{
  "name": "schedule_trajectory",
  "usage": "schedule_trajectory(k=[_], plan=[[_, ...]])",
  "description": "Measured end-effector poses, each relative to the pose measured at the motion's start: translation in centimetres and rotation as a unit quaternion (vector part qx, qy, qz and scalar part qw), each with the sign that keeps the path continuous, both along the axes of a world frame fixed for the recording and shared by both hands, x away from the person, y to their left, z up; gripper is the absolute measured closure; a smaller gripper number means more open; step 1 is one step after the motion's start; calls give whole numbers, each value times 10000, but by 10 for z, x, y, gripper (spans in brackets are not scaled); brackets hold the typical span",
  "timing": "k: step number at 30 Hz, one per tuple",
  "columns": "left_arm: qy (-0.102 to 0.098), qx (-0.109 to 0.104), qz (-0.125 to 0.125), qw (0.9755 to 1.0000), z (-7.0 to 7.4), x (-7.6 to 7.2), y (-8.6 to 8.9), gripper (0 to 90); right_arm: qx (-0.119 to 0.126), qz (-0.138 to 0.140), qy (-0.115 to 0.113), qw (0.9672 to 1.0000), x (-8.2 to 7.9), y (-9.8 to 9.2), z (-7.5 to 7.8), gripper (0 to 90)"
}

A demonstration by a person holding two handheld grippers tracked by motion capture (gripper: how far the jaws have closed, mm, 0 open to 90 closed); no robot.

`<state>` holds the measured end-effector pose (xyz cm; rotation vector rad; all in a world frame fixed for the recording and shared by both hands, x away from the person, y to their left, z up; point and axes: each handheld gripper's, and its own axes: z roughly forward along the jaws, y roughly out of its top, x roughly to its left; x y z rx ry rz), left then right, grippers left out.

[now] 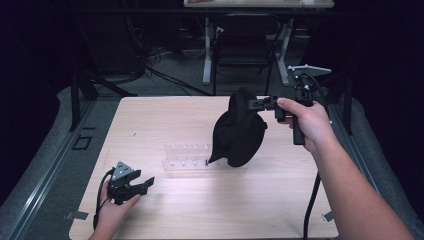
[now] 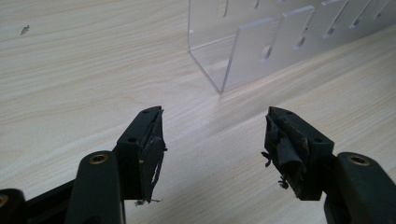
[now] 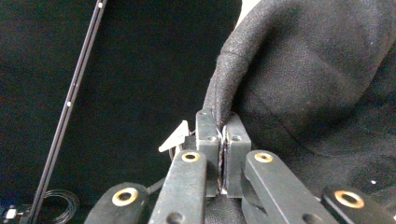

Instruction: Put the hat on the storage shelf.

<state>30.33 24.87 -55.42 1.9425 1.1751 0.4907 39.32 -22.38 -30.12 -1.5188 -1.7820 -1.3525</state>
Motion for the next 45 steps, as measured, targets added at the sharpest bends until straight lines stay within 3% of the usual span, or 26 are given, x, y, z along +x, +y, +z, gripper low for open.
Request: schedule_trajectory(k=[27,36,45], plan=[[-40,5,-64,10000,2,-2,-3,379,-174,131,94,9997,19,27,-15,883],[-107,-70,-111,9999,5,-1,-10,395,-7,140,160,9998,22,35,-22,882],[-238,-80,-370,9990,17,-2,-26,439,253,158,153,9994,26,47,-30,881]])
